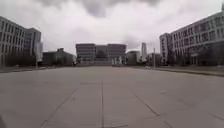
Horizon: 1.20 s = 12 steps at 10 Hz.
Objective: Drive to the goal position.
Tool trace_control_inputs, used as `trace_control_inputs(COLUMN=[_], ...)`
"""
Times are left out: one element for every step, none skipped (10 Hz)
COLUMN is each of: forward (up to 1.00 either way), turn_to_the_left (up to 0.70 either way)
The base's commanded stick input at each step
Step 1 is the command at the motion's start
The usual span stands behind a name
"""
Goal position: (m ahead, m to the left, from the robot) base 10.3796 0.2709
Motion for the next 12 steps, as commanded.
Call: trace_control_inputs(forward=[0.6, 0.6, 0.6, 0.6, 0.6, 0.6, 0.6, 0.6, 0.6, 0.6, 0.6, 0.6], turn_to_the_left=[0.01, 0.01, 0.01, 0.01, 0.01, 0.01, 0.01, 0.01, 0.01, 0.01, 0.01, 0.01])
